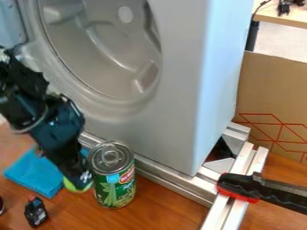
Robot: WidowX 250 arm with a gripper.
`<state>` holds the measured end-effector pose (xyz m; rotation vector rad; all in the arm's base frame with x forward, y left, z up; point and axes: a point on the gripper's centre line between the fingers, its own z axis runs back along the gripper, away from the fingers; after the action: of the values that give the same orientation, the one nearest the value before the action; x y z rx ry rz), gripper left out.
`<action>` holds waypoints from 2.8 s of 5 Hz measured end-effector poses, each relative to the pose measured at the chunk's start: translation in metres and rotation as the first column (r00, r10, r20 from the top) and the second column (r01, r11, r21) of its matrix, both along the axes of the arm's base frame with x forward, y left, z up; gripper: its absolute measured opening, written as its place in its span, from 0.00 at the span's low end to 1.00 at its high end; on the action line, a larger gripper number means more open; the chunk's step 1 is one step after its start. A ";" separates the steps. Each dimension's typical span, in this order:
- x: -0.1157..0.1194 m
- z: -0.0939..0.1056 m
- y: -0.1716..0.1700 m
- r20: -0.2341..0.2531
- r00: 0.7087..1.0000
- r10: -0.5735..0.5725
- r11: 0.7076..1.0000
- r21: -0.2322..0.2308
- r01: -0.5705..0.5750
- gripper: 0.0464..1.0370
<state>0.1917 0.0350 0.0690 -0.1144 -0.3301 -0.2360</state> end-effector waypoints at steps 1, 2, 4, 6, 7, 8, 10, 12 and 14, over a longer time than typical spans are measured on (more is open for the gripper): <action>-0.010 -0.011 -0.015 -0.030 0.998 -0.048 0.999 -0.011 0.047 0.62; -0.018 -0.017 -0.025 -0.034 0.998 -0.059 0.998 -0.008 0.059 0.62; -0.013 -0.063 -0.018 -0.005 0.986 -0.165 0.986 -0.037 0.164 0.62; -0.020 -0.087 -0.003 0.012 0.982 -0.191 0.981 -0.027 0.191 0.62; -0.017 -0.090 0.000 0.005 0.982 -0.191 0.981 -0.023 0.191 0.62; -0.017 -0.091 0.001 -0.002 0.981 -0.195 0.981 -0.022 0.195 0.62; -0.024 -0.074 0.010 -0.034 0.990 -0.138 0.989 0.041 0.139 0.95; -0.019 -0.052 0.008 0.029 0.988 -0.155 0.987 0.053 0.153 0.96; -0.004 0.035 0.018 0.003 0.998 -0.067 0.988 0.143 0.066 0.96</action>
<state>0.1881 0.0529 0.1038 0.0166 -0.3166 -0.3256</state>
